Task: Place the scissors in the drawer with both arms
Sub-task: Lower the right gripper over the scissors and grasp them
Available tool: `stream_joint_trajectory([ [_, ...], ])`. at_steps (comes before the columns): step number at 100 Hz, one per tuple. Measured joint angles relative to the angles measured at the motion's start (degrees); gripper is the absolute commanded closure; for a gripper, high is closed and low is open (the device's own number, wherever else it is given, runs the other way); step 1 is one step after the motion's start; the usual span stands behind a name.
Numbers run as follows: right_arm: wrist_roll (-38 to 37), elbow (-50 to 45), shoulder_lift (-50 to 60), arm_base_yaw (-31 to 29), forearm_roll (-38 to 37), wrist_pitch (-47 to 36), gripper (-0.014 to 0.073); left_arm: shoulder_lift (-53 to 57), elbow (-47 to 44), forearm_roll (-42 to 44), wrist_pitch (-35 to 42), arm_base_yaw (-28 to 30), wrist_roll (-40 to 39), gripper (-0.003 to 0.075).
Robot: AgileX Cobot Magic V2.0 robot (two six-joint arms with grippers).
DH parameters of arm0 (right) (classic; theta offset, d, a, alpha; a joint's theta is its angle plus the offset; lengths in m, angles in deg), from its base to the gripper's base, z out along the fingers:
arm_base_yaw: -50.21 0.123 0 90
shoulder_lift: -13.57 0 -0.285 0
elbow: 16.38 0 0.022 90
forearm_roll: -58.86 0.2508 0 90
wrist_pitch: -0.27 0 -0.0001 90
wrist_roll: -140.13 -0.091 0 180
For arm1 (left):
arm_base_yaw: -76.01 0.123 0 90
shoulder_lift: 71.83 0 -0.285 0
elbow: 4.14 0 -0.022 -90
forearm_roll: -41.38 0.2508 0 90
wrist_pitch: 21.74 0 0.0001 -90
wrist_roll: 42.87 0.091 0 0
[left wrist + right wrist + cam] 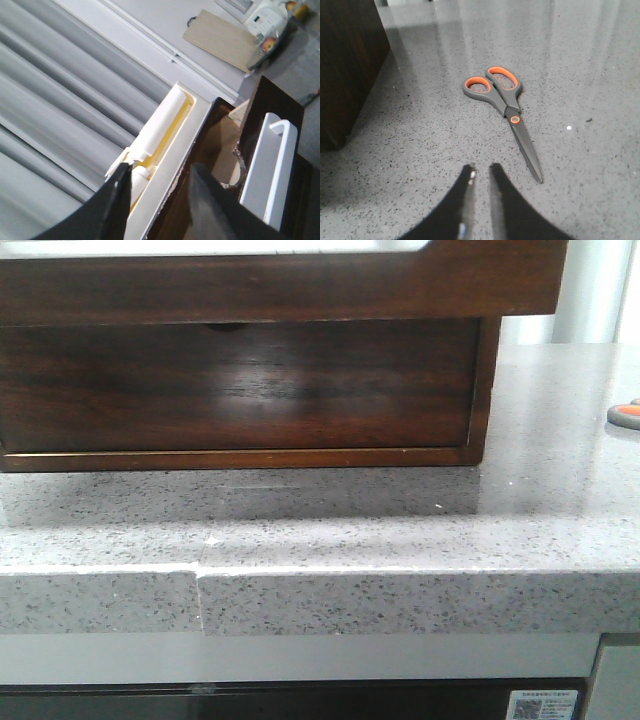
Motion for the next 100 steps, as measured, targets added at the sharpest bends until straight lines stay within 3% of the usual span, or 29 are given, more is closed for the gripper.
stream_joint_trajectory([
  [8,0.1,2.6,-3.8,0.7,-1.8,0.6,0.0259,1.9,0.0,-1.5,-0.2,0.0,0.0,0.05],
  [15,0.1,5.5,-7.8,1.7,-3.8,2.0,0.0216,2.7,0.0,-3.2,-0.6,0.0,0.0,0.05],
  [65,0.1,38.4,-43.0,3.9,-7.0,24.6,0.0217,2.9,0.0,-6.8,-1.8,0.0,0.0,0.05],
  [100,0.1,45.3,-56.6,3.8,-8.1,27.5,0.0217,2.9,0.0,-6.9,-1.9,0.0,-0.1,0.05],
])
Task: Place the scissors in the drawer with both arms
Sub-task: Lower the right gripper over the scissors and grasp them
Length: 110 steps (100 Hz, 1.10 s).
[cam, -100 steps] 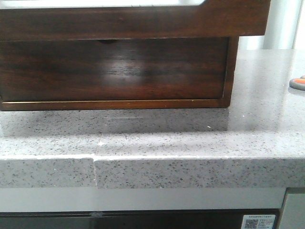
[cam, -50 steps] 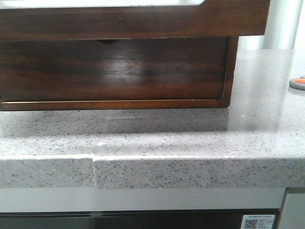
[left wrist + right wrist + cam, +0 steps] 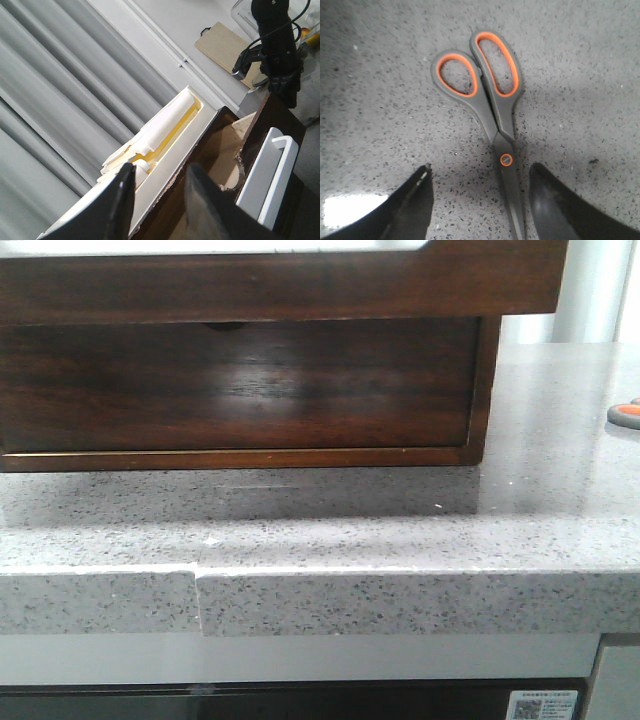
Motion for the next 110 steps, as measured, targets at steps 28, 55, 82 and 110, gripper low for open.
stream_joint_trajectory([
  [28,0.0,7.8,-10.8,-2.0,-0.4,8.1,0.0274,0.0,0.0,0.0,0.0,0.0,0.0,0.05],
  [55,1.8,9.8,-15.8,-2.3,-0.5,9.7,0.0375,0.0,0.0,0.0,-0.1,0.0,0.0,0.05],
  [82,1.9,9.9,-18.5,-2.3,-0.5,9.9,0.0372,0.0,0.0,0.0,-0.1,0.0,0.0,0.05],
  [110,2.0,10.0,-18.6,-6.0,2.6,8.7,0.0372,0.0,0.0,0.0,-0.1,0.0,0.0,0.05],
])
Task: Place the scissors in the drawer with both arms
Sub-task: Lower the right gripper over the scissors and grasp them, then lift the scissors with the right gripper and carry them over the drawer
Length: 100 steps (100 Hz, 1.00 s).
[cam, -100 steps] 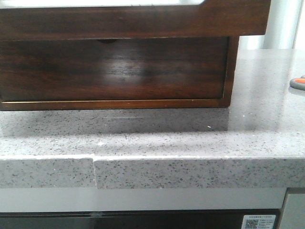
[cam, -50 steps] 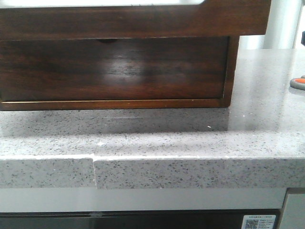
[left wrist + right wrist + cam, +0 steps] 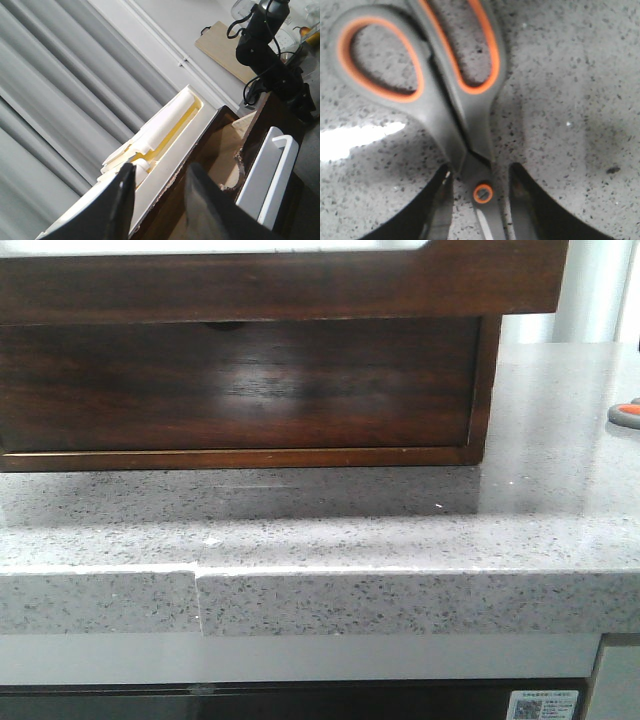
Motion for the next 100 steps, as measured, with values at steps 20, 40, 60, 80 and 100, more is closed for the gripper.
stream_joint_trajectory([
  [20,1.1,0.0,-0.9,-0.8,2.3,-1.2,0.0372,0.0,0.0,0.0,0.0,0.0,0.0,0.05],
  [40,2.8,0.4,-2.6,-0.8,3.9,-1.4,0.0372,0.0,0.0,0.0,0.0,0.0,0.0,0.05],
  [60,3.3,1.1,-3.5,-0.8,4.1,-0.8,0.0382,0.0,0.0,0.0,0.0,0.0,0.0,0.05],
  [80,3.4,1.4,-3.7,-0.8,4.2,-0.8,0.066,0.0,0.0,0.0,0.0,0.0,0.0,0.05],
  [100,3.5,1.4,-3.4,-0.8,4.2,-0.8,0.0657,0.0,0.0,0.0,0.0,0.0,0.0,0.05],
])
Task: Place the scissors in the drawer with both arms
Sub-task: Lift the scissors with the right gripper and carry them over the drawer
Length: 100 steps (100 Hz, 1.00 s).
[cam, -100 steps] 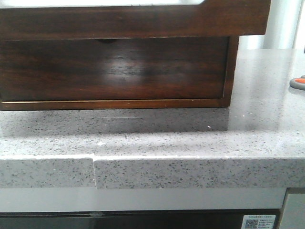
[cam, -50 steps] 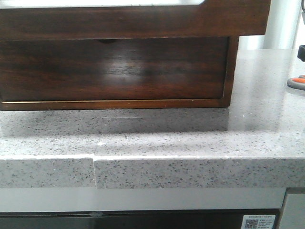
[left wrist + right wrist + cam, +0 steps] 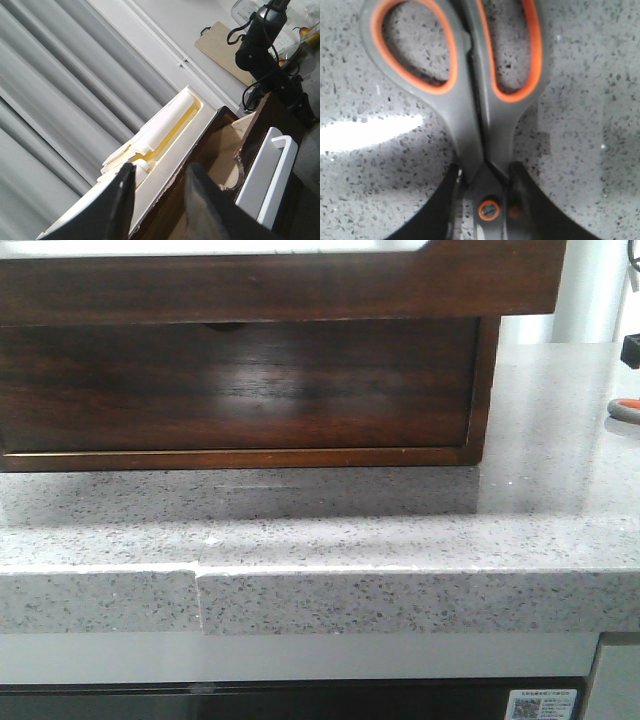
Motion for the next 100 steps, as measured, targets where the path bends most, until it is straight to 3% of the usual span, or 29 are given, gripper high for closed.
stream_joint_trajectory([
  [17,0.0,-1.2,4.0,0.0,2.6,1.3,0.0657,0.0,0.0,0.0,0.0,0.0,0.0,0.05],
  [47,2.0,-1.2,25.3,0.0,6.7,-1.2,0.0657,0.0,0.0,-1.6,0.0,0.0,0.0,0.05],
  [76,19.6,-1.0,41.9,4.6,20.0,-7.4,0.0657,0.0,0.0,-2.4,0.0,0.0,0.0,0.05],
  [100,29.5,0.8,46.1,14.5,22.2,-10.1,0.0657,0.0,0.0,-3.4,0.0,0.0,0.0,0.05],
])
